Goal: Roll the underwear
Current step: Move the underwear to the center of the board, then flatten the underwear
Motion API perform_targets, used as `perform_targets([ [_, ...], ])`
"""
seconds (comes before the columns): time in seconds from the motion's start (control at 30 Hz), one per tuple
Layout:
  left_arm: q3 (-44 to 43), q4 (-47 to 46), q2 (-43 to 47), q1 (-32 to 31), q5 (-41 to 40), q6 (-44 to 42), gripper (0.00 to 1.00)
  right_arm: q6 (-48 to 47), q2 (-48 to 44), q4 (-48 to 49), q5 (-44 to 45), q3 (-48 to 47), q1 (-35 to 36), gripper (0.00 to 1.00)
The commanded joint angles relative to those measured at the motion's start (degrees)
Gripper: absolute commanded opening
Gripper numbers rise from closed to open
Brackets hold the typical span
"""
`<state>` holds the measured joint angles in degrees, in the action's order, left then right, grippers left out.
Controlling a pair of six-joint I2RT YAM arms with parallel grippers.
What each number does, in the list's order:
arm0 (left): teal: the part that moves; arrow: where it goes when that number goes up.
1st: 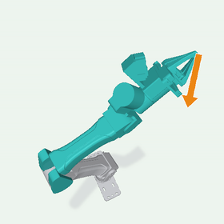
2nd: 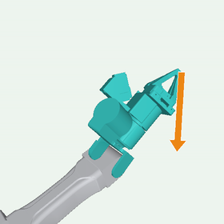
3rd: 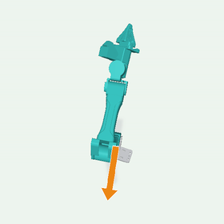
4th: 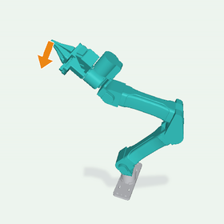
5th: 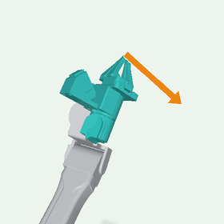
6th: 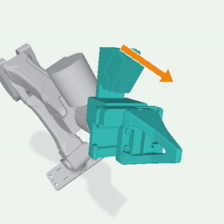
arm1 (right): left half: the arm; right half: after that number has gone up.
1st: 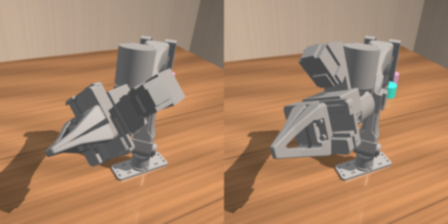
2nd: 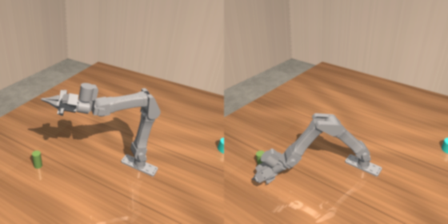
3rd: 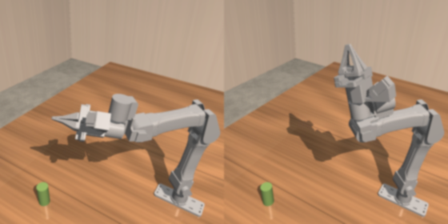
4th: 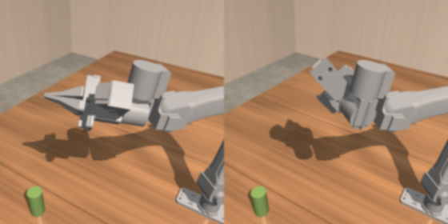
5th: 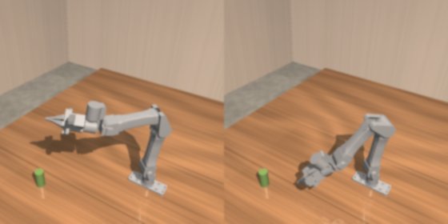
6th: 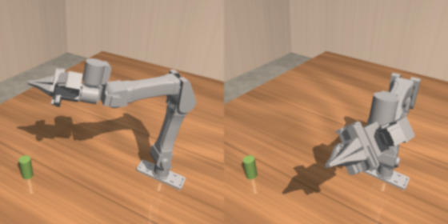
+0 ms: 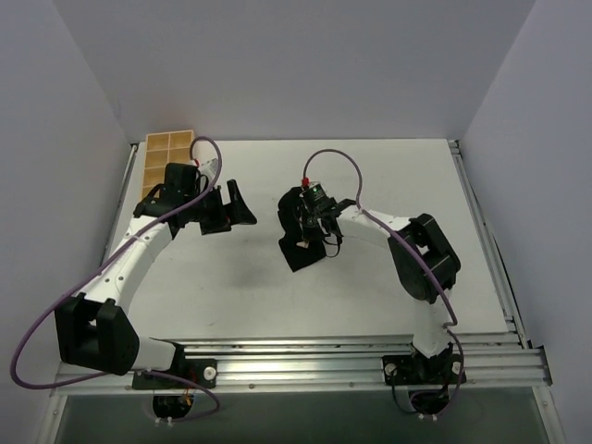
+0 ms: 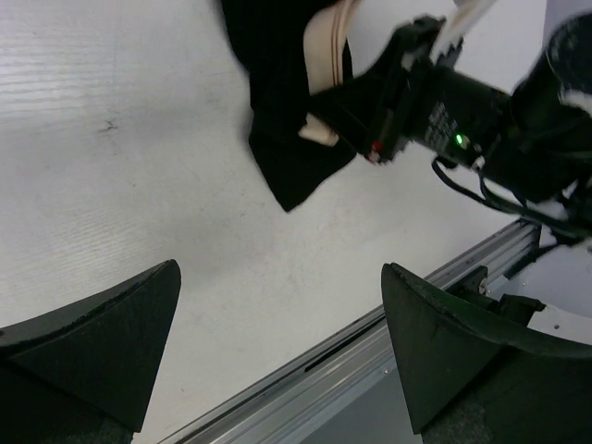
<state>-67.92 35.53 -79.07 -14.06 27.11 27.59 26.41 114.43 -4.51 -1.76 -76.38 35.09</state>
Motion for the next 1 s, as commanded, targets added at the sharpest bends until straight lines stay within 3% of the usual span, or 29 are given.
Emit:
perform_targets([
  [0.0, -1.9, 0.0, -0.4, 1.2, -3.3, -2.3, 0.99, -3.3, -9.1, -0.1, -6.1, 6.0, 3.4, 0.00],
  [0.13, -2.3, -1.8, -2.8, 1.1, -3.6, -3.6, 1.00, -2.4, -21.8, -0.6, -8.9, 16.4, 4.8, 0.00],
  [0.2, -1.0, -3.4, -4.8, 0.9, -2.3, -3.8, 0.94, -1.2, -27.9, -0.6, -11.1, 20.5, 5.5, 0.00],
  [0.4, 3.1, -12.0, -12.3, -3.8, -2.0, -2.1, 0.93, 0.9, -40.1, -3.0, -12.9, 30.8, 6.9, 0.00],
  [0.6, -1.4, -14.7, -21.4, -10.7, -3.7, -1.2, 0.92, 2.7, -44.7, -6.5, -11.7, 34.5, 7.5, 0.00],
  [0.97, -12.9, -17.1, -34.3, -15.6, -0.7, -4.4, 0.91, 5.3, -45.6, -5.9, -10.9, 38.8, 8.2, 0.02],
])
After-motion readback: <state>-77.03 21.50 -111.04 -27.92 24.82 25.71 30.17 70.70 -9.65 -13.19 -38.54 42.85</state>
